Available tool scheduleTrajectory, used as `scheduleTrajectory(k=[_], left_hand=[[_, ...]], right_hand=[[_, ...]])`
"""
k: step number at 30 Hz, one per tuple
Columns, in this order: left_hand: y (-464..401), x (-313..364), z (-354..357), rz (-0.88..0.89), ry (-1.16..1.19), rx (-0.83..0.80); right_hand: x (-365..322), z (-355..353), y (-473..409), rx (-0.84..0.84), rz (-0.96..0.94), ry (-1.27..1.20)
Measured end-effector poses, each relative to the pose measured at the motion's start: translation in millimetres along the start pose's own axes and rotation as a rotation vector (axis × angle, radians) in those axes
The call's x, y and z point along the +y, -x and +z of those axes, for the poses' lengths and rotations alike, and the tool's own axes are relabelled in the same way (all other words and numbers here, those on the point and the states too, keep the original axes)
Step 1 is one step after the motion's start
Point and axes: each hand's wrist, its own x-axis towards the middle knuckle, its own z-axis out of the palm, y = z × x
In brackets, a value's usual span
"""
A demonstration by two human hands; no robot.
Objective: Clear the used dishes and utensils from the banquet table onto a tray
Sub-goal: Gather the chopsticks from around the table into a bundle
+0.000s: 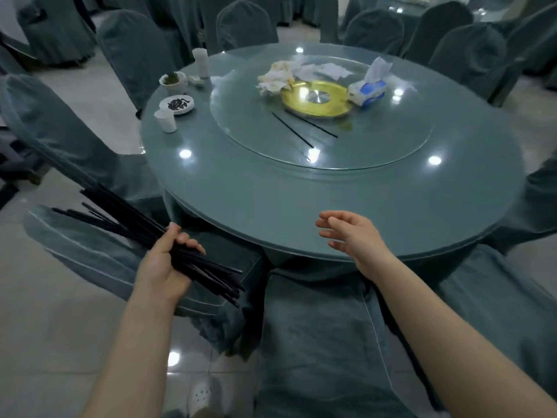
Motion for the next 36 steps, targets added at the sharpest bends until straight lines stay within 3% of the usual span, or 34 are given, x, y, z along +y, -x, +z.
scheduleTrajectory(k=[7,16,26,36], left_hand=[[-79,59,-7,-0.127,-0.042,-0.067],[-129,133,-6,-0.215,-0.062,-0.108],[-169,181,34,-0.252,-0.015,-0.121],[-217,196,62,-0.259,-0.038,-0.148]], right_hand=[[-7,83,-22,0.147,0.049,-0.035],[-39,158,-53,0.202,-0.022,-0.024],[-68,179,-101,0.301,-0.086,0.09],[-86,152,-175,0.34,-0.113,0.346]])
